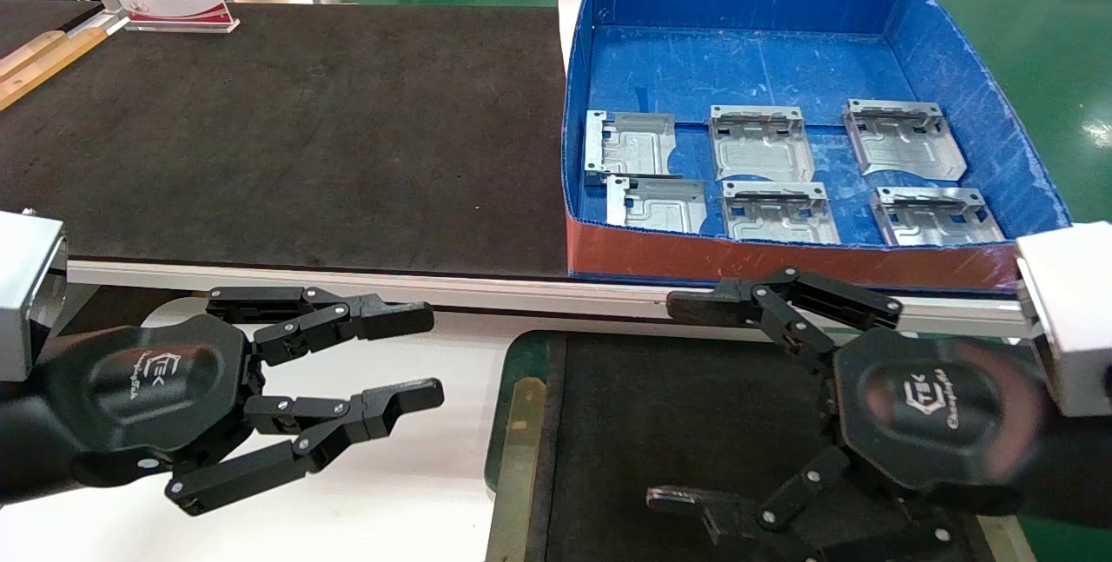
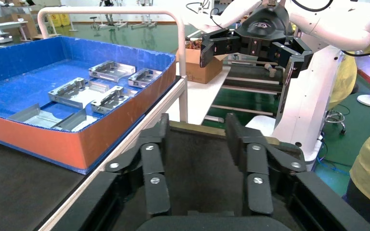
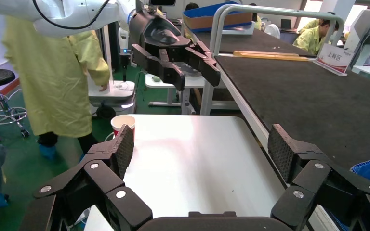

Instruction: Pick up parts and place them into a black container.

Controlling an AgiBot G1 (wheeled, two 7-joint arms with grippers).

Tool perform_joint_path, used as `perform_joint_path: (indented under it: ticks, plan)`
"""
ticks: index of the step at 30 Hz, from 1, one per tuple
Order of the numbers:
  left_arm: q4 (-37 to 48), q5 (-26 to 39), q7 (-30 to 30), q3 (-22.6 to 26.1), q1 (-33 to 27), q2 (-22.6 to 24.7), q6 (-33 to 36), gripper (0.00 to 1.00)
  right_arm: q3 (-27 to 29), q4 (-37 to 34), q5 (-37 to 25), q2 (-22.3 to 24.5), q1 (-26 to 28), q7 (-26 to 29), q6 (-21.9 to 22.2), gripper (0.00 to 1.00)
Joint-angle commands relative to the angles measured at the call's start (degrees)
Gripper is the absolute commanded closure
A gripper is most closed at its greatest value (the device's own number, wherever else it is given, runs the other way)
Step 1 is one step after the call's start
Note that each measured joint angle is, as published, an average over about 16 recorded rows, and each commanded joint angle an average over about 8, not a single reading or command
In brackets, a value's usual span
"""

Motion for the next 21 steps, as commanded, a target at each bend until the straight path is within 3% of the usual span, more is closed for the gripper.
perform_joint_path:
  ticks: [1,11,21]
  plan:
    - [0.0,0.0,0.0,0.0,0.0,0.0,0.0,0.0,0.1,-0.1,0.1,0.0,-0.1,-0.1,0.2,0.0]
    - [0.0,0.0,0.0,0.0,0.0,0.0,0.0,0.0,0.1,-8.4,-5.0,-3.2,4.6,-3.7,6.9,0.0]
    - [0.0,0.0,0.0,0.0,0.0,0.0,0.0,0.0,-2.2,-26.5,-13.7,-8.2,16.5,-8.2,13.5,0.0]
